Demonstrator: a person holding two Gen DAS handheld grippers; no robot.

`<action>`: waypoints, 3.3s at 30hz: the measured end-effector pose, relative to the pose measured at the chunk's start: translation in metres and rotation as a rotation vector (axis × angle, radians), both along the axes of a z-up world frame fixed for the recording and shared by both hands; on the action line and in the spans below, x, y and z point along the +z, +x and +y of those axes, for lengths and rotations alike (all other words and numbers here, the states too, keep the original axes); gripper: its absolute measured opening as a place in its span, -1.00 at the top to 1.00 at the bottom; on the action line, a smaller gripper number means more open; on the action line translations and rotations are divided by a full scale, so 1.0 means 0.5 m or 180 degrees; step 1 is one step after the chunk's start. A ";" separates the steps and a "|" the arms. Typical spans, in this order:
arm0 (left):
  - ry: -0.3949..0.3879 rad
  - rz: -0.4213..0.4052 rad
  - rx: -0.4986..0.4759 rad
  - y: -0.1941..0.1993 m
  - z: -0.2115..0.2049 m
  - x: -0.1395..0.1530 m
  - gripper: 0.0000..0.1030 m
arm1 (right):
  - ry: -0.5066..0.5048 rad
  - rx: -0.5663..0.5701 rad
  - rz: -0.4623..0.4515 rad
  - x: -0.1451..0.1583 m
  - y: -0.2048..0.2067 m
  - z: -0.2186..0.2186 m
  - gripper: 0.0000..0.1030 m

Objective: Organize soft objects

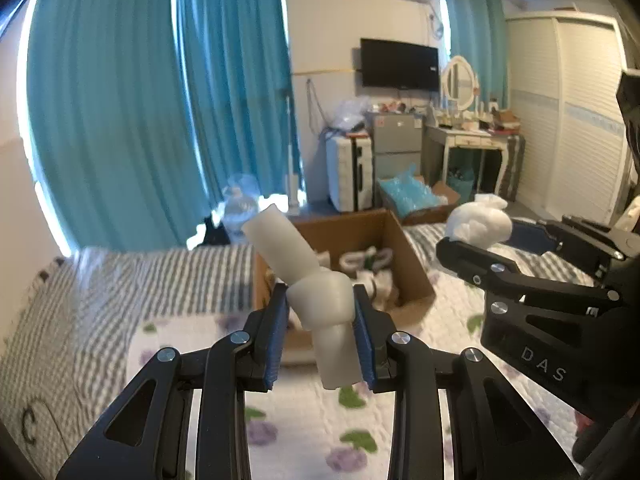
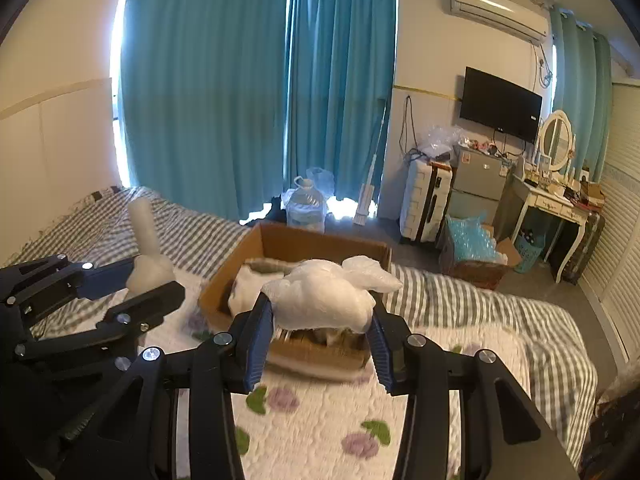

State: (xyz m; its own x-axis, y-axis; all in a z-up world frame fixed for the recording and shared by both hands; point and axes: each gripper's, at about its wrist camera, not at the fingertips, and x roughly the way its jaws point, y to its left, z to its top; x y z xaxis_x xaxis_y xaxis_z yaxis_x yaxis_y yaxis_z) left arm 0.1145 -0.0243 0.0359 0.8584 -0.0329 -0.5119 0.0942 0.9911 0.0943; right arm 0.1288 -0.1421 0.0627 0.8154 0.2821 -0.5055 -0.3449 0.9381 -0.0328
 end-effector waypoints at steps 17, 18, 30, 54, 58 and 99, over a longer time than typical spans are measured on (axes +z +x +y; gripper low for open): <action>0.0181 0.0193 0.0143 0.260 0.005 -0.094 0.41 | -0.0186 -0.0002 0.0174 -0.056 0.288 0.066 0.16; 0.0172 0.0225 0.0143 0.270 0.005 -0.108 0.41 | -0.0186 -0.0009 0.0205 -0.070 0.304 0.068 0.16; 0.0257 0.0429 0.0139 0.336 -0.004 -0.204 0.33 | -0.0102 -0.0035 0.0576 -0.202 0.393 0.067 0.12; 0.0199 -0.0655 0.0219 0.054 0.005 0.147 -0.54 | 0.0166 -0.0400 -0.0267 0.166 0.127 -0.041 -0.61; 0.0160 -0.0924 0.0242 -0.050 0.016 0.228 -0.68 | 0.0213 -0.0404 -0.0522 0.255 0.013 -0.054 -0.81; -0.0148 -0.0800 0.0717 -0.196 0.098 -0.129 -1.00 | 0.0244 -0.0285 -0.0477 -0.144 -0.137 -0.029 -1.00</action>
State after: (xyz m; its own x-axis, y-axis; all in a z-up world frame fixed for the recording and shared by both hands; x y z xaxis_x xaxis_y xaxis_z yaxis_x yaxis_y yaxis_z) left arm 0.0163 0.0249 -0.0285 0.9459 0.1536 -0.2857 -0.1481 0.9881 0.0409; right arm 0.0602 -0.1567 -0.0094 0.9035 0.2381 -0.3563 -0.2566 0.9665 -0.0048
